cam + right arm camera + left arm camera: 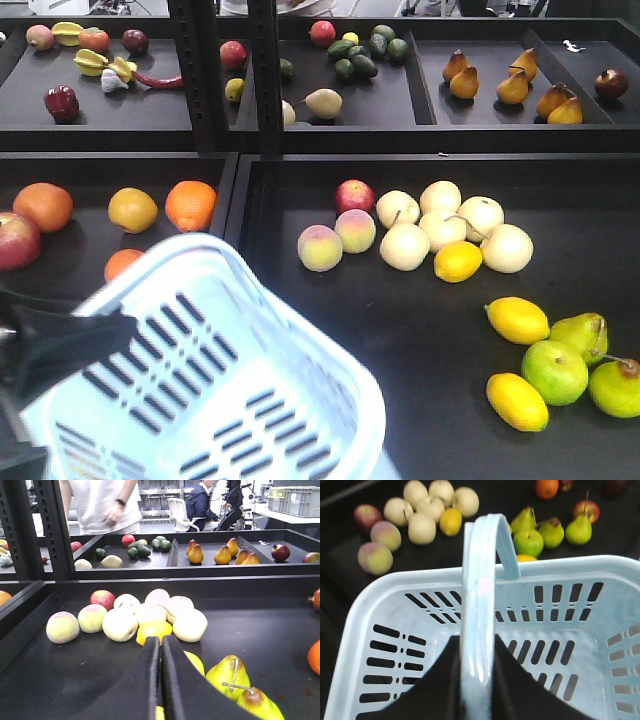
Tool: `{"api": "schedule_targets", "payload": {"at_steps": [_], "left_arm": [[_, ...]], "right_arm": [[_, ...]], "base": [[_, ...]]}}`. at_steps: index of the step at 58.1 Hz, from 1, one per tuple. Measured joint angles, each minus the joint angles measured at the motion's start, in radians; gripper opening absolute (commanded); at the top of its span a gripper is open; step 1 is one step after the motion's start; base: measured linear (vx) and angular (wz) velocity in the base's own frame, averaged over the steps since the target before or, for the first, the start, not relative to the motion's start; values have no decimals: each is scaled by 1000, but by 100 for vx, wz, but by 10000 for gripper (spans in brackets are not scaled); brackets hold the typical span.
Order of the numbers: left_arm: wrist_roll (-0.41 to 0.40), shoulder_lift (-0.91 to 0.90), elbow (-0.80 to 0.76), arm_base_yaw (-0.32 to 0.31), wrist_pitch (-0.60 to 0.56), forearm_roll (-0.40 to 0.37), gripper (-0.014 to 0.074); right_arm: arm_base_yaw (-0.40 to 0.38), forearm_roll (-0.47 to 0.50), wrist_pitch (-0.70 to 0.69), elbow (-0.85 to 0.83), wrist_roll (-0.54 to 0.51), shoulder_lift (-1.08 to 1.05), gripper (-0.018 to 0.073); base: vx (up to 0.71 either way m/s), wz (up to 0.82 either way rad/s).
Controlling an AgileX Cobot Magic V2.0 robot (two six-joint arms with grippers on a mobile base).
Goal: Pick three apples into basket with both arms
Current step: 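Hold the lifted basket in the left gripper near the robot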
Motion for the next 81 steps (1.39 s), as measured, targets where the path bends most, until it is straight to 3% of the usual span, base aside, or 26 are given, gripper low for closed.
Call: {"api": "schedule_targets", "payload": {"at_steps": [16, 40, 81], "left_arm": [[-42, -132, 2, 0, -1, -1, -6], [-44, -136, 2, 0, 64, 74, -6], [-44, -136, 2, 0, 64, 76, -6]], "right_arm": [[0, 0, 0, 0, 0, 0, -5], [0, 0, 0, 0, 0, 0, -5], [0, 0, 0, 0, 0, 0, -5]], "base": [[0, 0], [0, 0], [0, 0]]}}
